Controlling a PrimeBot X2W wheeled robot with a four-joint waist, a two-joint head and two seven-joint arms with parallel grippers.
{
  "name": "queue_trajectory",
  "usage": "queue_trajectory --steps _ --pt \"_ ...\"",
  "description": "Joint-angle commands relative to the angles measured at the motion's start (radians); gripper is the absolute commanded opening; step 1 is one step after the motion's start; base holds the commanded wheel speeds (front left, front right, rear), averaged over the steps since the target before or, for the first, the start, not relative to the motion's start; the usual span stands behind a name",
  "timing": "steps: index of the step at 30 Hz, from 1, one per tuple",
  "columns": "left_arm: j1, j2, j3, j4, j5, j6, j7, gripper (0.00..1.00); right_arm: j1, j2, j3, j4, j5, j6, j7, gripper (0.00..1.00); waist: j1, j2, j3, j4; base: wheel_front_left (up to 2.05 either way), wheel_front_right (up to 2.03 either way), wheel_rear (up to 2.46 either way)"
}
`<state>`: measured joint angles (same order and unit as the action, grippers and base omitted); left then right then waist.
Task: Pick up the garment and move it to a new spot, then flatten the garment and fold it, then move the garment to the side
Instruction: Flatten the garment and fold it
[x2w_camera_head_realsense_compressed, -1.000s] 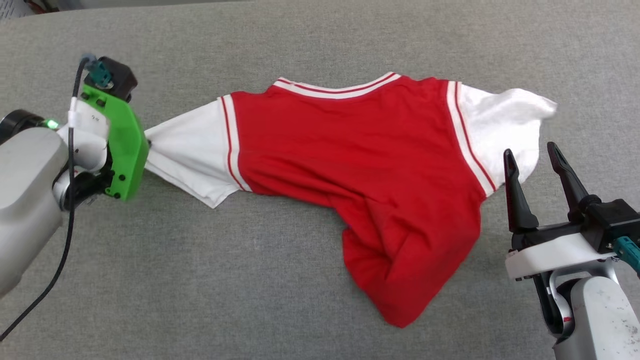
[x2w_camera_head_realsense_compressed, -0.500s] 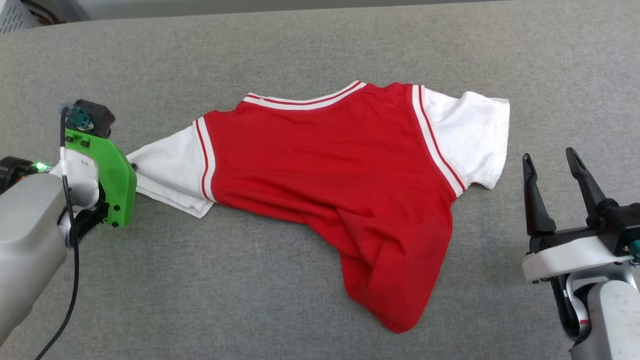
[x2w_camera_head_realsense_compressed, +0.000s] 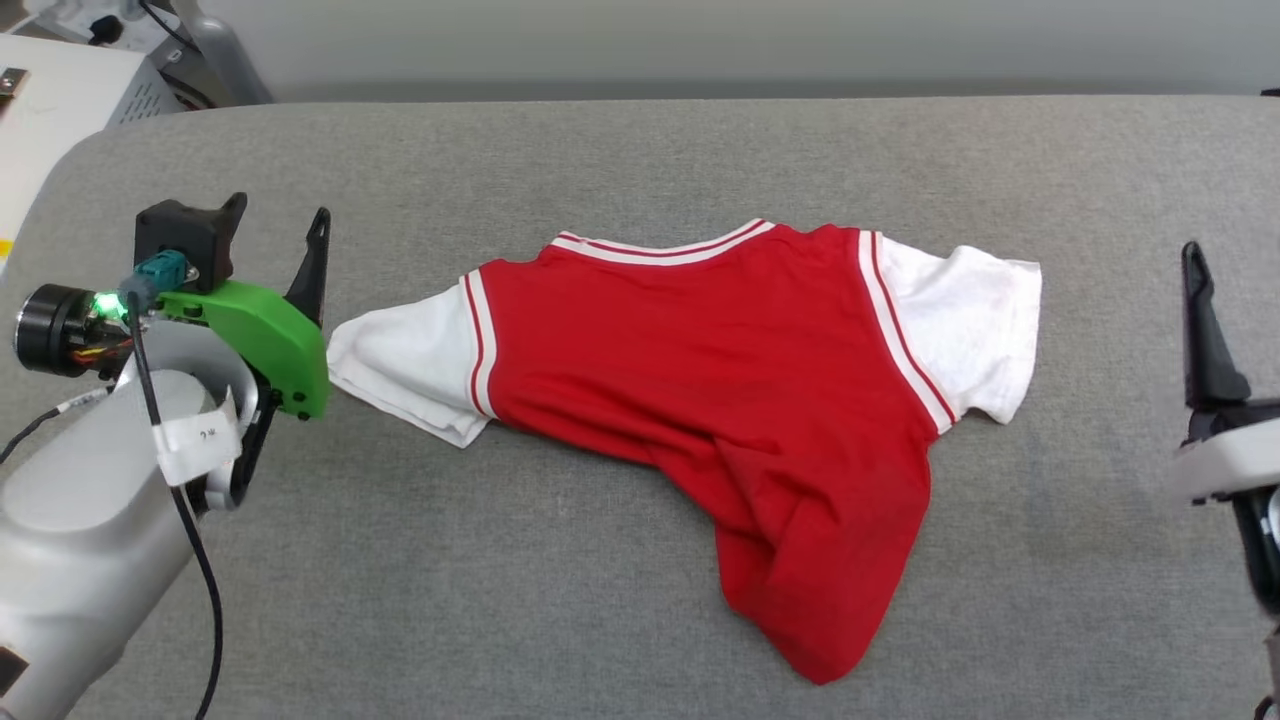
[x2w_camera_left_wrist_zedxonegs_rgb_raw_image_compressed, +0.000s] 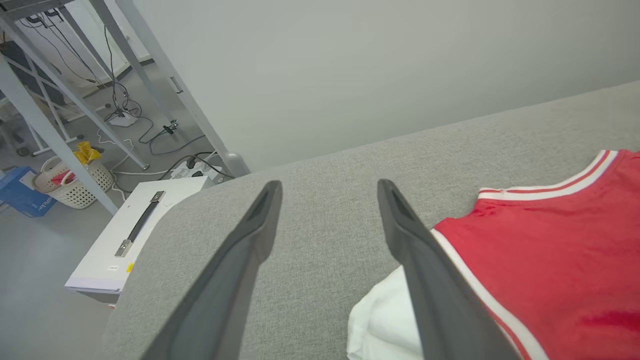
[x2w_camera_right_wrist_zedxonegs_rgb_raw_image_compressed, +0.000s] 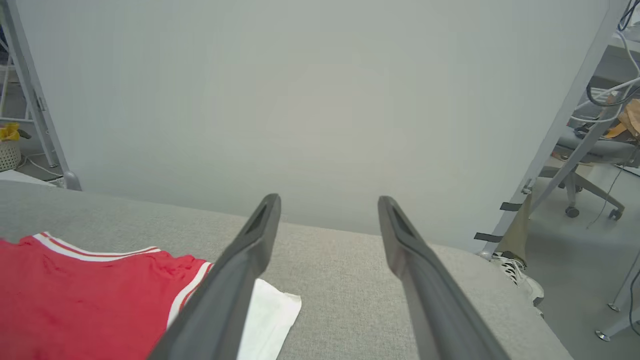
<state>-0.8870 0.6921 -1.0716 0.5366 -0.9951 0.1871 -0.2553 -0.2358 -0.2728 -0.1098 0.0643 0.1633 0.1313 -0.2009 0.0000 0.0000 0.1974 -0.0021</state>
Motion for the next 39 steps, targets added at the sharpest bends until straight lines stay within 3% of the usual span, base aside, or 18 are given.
queue_trajectory --steps 1,4,8,11,14,15,16,22,30,39 --pt "0.029 0.001 0.044 -0.053 0.046 0.041 -0.005 1.0 -0.041 -0.026 0.007 -0.009 0.024 -0.001 0.038 1.0 0.0 0.0 -0.014 0.024 0.0 0.0 0.0" --pt "0.112 0.001 0.169 -0.204 0.146 0.132 -0.006 1.0 -0.101 -0.102 0.044 -0.009 0.083 -0.001 0.177 1.0 0.0 0.0 -0.006 0.038 0.0 0.0 0.0" --pt "0.243 -0.018 0.306 -0.347 0.269 0.214 -0.006 1.0 -0.188 -0.208 0.116 0.002 0.181 -0.001 0.384 1.0 0.0 0.0 0.014 0.054 0.0 0.0 0.0" --pt "0.33 -0.053 0.396 -0.422 0.347 0.253 -0.006 1.0 -0.249 -0.276 0.172 0.026 0.264 -0.001 0.562 1.0 0.0 0.0 0.035 0.065 0.0 0.0 0.0" --pt "0.412 -0.096 0.482 -0.481 0.42 0.262 -0.006 1.0 -0.313 -0.337 0.24 0.063 0.34 -0.001 0.761 1.0 0.0 0.0 0.062 0.075 0.0 0.0 0.0" --pt "0.433 -0.111 0.503 -0.493 0.436 0.258 -0.006 1.0 -0.33 -0.348 0.256 0.075 0.367 -0.001 0.816 1.0 0.0 0.0 0.07 0.078 0.0 0.0 0.0" --pt "0.495 -0.161 0.575 -0.529 0.493 0.24 -0.006 1.0 -0.389 -0.387 0.305 0.117 0.43 -0.001 0.982 1.0 0.0 0.0 0.103 0.094 0.0 0.0 0.0" --pt "0.554 -0.256 0.68 -0.533 0.578 0.165 -0.006 1.0 -0.501 -0.413 0.365 0.213 0.454 -0.001 1.137 1.0 0.0 0.0 0.173 0.13 0.0 0.0 0.0" --pt "0.549 -0.366 0.771 -0.51 0.672 0.063 -0.006 1.0 -0.615 -0.376 0.421 0.342 0.42 -0.001 1.115 1.0 0.0 0.0 0.259 0.174 0.0 0.0 0.0" --pt "0.535 -0.45 0.864 -0.478 0.752 -0.023 -0.006 1.0 -0.562 -0.364 0.552 0.48 0.456 -0.001 1.097 1.0 0.0 0.0 0.28 0.181 0.0 0.0 0.0"
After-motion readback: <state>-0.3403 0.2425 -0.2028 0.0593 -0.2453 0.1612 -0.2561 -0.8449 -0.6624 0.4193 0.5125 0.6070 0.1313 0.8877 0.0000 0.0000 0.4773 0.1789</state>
